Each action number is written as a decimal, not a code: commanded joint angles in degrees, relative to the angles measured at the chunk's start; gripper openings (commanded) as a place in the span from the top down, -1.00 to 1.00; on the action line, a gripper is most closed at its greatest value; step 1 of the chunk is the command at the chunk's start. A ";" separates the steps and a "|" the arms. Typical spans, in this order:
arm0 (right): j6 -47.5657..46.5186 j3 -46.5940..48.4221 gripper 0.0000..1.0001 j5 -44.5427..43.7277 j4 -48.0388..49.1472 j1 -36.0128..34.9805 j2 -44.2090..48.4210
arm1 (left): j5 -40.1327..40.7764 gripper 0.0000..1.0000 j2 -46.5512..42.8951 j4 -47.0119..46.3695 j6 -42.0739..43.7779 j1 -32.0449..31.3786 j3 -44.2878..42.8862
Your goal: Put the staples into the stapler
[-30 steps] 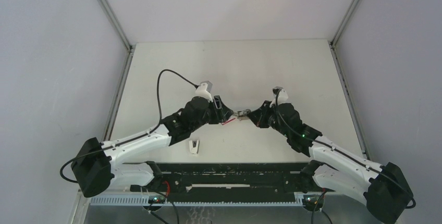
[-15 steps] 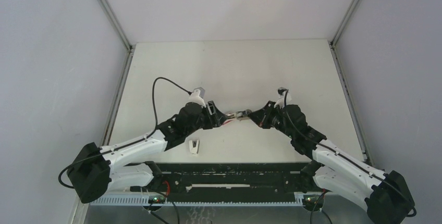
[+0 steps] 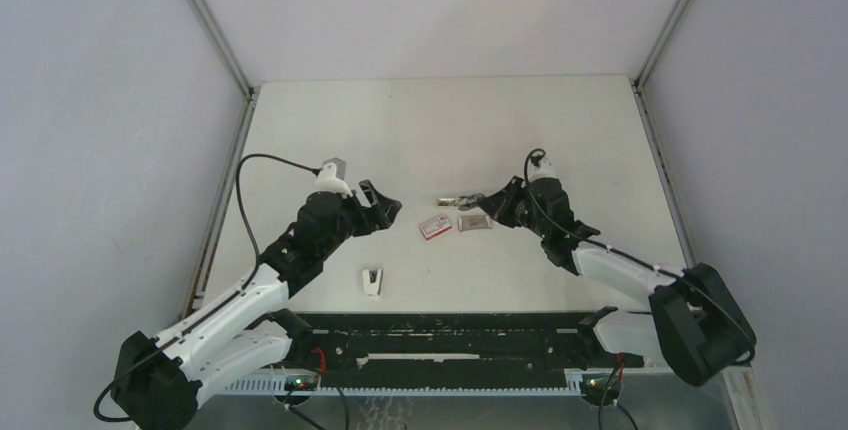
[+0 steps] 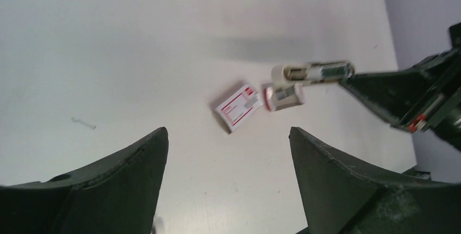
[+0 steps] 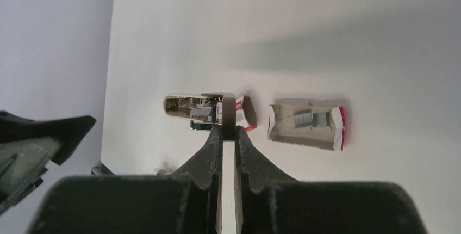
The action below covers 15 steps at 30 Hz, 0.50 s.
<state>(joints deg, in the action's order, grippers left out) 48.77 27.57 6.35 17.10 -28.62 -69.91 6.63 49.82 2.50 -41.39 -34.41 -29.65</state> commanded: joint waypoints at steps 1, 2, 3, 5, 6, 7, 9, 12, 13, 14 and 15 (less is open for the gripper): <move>-0.59 5.62 1.00 1.03 9.37 1.34 -6.74 | -2.43 -0.71 -1.50 2.35 0.84 1.27 3.85; -0.65 6.38 1.00 1.52 10.18 1.70 -8.55 | -2.38 -0.72 -1.91 2.33 0.34 1.28 4.62; -0.81 7.03 1.00 1.97 10.91 1.97 -10.24 | -2.35 -0.71 -2.23 2.33 -0.21 1.28 5.50; -1.16 8.60 1.00 2.93 12.09 2.49 -13.38 | -2.33 -0.71 -2.58 2.34 -0.80 1.36 6.99; -1.50 9.59 1.00 3.42 12.30 2.66 -15.01 | -2.35 -0.72 -2.63 2.35 -1.12 1.37 7.50; -1.91 10.72 1.00 4.23 12.33 2.80 -16.54 | -2.38 -0.72 -2.63 2.33 -1.29 1.37 8.01; -2.28 12.78 1.00 5.52 12.02 3.27 -20.16 | -2.52 -0.72 -2.27 2.59 -1.42 1.36 8.50; -2.15 14.35 1.00 6.94 12.80 3.98 -23.63 | -1.78 -0.72 -2.15 3.66 -1.29 1.37 8.66; -2.11 14.57 1.00 7.36 13.10 4.26 -24.61 | -1.06 -0.72 -2.28 4.32 -1.13 1.37 8.57; -2.03 14.75 1.00 7.56 13.13 4.48 -25.46 | -0.39 -0.72 -2.47 5.03 -1.01 1.37 8.55; -2.02 15.04 1.00 7.95 13.09 4.77 -26.32 | 0.19 -0.72 -2.56 5.66 -0.86 1.36 8.48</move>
<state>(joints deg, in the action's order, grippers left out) 47.51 40.29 11.70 25.91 -24.82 -94.39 5.39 48.31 7.18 -42.02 -33.34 -21.80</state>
